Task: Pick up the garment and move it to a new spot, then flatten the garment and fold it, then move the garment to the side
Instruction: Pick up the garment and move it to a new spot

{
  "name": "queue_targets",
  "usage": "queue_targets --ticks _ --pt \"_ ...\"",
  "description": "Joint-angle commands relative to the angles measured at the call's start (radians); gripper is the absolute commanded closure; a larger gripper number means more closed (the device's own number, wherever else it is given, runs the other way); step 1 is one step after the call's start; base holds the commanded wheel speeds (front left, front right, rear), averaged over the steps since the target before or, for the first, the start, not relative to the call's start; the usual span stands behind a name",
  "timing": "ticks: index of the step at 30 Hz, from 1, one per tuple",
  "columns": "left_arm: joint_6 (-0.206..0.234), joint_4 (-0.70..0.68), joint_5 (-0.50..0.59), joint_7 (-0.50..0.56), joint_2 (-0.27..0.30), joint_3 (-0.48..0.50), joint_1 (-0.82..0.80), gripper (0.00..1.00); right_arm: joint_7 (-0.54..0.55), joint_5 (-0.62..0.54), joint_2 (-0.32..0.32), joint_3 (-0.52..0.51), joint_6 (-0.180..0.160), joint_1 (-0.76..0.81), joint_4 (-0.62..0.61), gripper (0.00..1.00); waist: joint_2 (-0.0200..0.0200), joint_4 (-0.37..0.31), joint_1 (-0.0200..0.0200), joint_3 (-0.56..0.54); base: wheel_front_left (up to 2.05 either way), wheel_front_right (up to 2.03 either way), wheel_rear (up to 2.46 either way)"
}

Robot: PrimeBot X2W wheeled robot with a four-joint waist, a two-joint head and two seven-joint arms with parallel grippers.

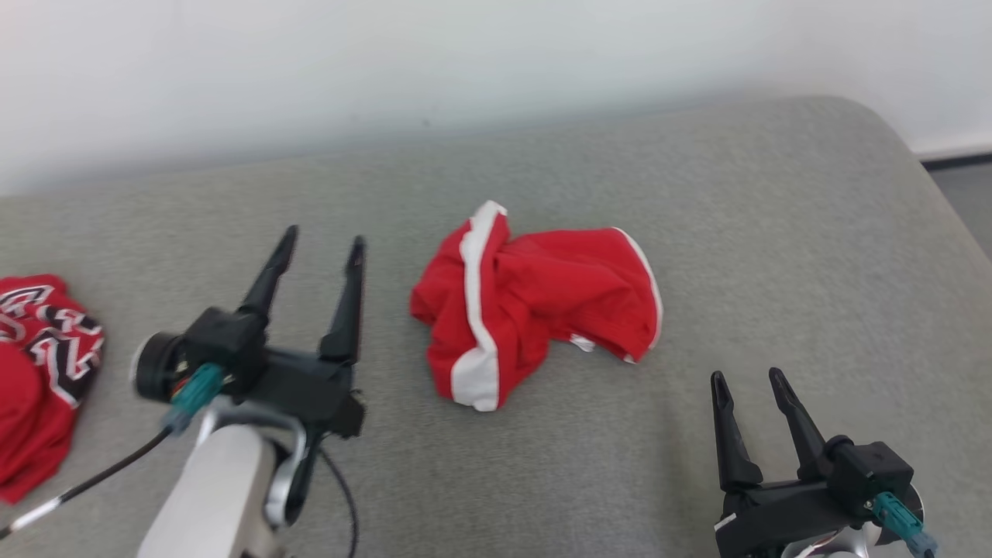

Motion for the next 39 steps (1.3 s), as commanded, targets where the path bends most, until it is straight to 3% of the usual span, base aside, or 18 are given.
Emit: queue_targets --ticks 1,10,20,33,39 --pt "0.005 -0.022 0.010 -0.003 0.013 0.012 0.036 0.00 -0.001 -0.005 -0.001 -0.004 -0.002 0.013 -0.003 0.00 -0.0001 0.064 0.0000 -0.043 0.00 0.00 0.00" --pt "0.031 -0.198 0.049 -0.003 0.093 0.155 0.263 0.00 0.004 -0.019 -0.001 -0.016 -0.002 0.029 -0.011 0.00 -0.0001 0.112 0.0000 -0.063 0.00 0.00 0.00" --pt "0.066 -0.316 0.085 -0.003 0.078 0.283 0.464 0.00 0.025 -0.050 -0.001 -0.031 -0.002 0.054 -0.058 0.00 -0.0001 0.105 0.0000 -0.091 0.00 0.00 0.00" --pt "0.028 -0.322 0.111 -0.003 0.052 0.295 0.582 0.00 0.077 -0.069 -0.001 -0.035 -0.002 0.098 -0.138 0.00 -0.0001 0.083 0.0000 -0.124 0.00 0.00 0.00" --pt "0.030 -0.313 0.120 -0.003 0.053 0.311 0.599 0.00 0.089 -0.070 -0.001 -0.036 -0.002 0.107 -0.154 0.00 -0.0001 0.076 0.0000 -0.132 0.00 0.00 0.00"
